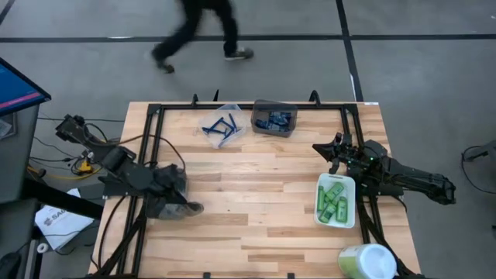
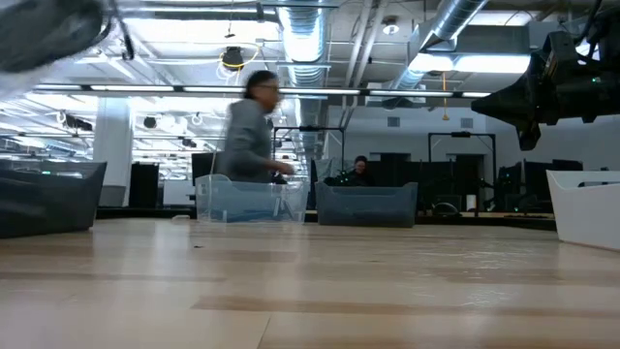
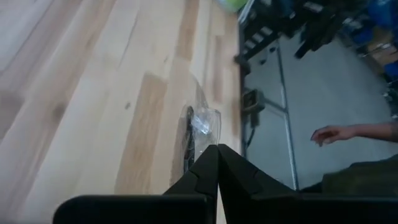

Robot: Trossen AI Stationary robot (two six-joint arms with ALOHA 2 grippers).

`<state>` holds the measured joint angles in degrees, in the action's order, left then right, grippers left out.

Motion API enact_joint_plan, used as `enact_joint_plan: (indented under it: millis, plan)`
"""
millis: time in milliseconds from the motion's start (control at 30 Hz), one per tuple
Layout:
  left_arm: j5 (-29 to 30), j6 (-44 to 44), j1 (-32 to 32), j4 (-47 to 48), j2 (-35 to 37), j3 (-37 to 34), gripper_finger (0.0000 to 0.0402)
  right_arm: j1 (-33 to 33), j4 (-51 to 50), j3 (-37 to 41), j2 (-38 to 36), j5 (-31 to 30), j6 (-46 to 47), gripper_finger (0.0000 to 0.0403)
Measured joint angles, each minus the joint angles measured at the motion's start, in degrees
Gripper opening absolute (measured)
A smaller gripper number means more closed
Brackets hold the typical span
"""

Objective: Pick & Place Travel size toiletries
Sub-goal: Put the black hairbrush into the bottom black bin

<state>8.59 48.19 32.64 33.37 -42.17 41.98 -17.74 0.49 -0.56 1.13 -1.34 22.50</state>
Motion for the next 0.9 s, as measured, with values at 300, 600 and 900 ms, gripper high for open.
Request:
enact_joint_plan:
  millis: [300,600,900]
  plan:
    - [-0.33,4.76,0.00,10.09,3.47,-0.02,0.0000,0.00,0.00,0.01,-0.01,0.01,0.00,0.0000]
    - [-3.73,5.10,0.00,16.16,7.27,-0.04,0.0000,-0.01,0.00,0.01,-0.01,0.02,0.00,0.0000]
    - [-3.85,7.76,0.00,22.66,9.29,-0.07,0.0000,0.00,0.00,0.02,0.00,0.02,0.00,0.0000]
